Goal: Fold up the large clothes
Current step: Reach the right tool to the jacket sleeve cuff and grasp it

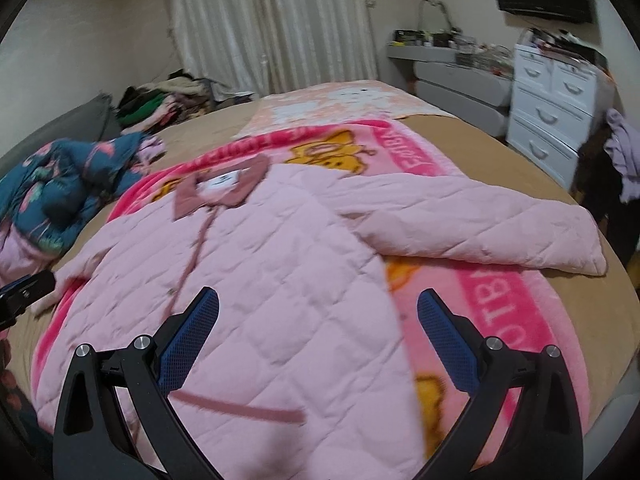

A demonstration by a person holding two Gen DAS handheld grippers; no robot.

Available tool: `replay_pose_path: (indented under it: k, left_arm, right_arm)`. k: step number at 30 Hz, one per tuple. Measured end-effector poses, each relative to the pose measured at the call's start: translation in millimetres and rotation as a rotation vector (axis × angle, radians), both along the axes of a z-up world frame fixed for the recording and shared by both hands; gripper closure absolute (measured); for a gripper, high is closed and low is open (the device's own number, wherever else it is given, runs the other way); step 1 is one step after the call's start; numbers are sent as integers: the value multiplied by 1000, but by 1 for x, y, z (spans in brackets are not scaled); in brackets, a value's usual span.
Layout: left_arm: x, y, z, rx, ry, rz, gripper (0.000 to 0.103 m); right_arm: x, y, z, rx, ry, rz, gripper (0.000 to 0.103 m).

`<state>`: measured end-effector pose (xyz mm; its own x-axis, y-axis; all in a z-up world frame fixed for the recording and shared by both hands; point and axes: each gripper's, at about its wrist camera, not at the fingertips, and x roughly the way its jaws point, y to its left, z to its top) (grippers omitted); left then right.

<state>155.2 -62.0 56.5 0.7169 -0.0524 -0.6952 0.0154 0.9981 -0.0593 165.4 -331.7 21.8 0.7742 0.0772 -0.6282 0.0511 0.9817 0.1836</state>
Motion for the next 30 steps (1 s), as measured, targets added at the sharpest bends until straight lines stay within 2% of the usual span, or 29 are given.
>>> replay_pose_path:
  k: [12, 19, 24, 30]
  left_arm:
    - [46, -39, -12, 42, 46, -24, 9]
    - [68, -56, -22, -16, 68, -51, 9]
    - [85, -76, -34, 12, 98, -58, 9]
    - [98, -94, -51, -3, 126, -81, 9]
  right_arm:
    - [26, -86, -16, 30, 19, -201, 4]
    - [32, -130, -29, 63, 35, -291, 4]
    - [36, -164, -43, 107, 66, -361, 4]
    - [39, -207, -63, 200, 119, -456, 4]
